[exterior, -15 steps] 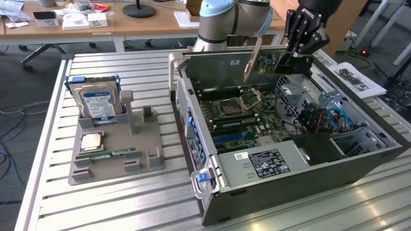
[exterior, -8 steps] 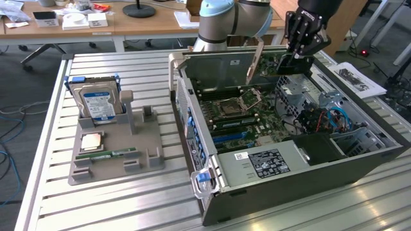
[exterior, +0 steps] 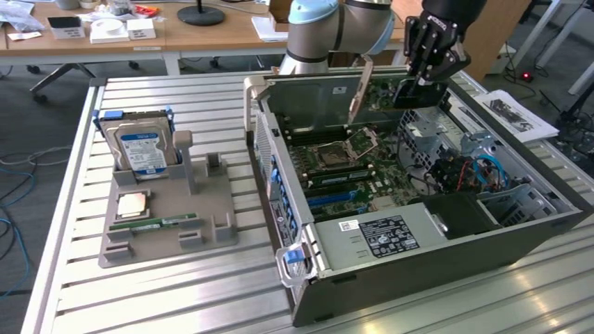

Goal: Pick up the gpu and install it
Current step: 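Insert the gpu into the slot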

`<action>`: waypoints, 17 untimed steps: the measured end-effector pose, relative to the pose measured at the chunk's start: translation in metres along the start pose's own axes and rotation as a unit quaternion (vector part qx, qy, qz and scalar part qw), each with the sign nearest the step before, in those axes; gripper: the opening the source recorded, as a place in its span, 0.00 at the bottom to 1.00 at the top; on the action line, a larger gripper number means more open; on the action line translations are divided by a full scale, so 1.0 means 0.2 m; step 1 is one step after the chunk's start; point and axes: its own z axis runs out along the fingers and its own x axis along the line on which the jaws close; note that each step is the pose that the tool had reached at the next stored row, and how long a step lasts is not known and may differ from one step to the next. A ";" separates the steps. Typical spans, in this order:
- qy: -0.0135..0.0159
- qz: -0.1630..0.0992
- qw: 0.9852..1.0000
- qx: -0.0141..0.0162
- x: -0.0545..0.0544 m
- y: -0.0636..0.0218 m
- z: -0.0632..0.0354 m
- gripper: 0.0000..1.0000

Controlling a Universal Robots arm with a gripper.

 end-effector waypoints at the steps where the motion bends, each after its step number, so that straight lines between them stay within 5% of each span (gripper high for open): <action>1: 0.000 0.000 1.000 0.000 0.00 0.010 0.000 0.27; 17: 0.000 -0.009 1.000 0.002 0.00 0.057 0.075 0.27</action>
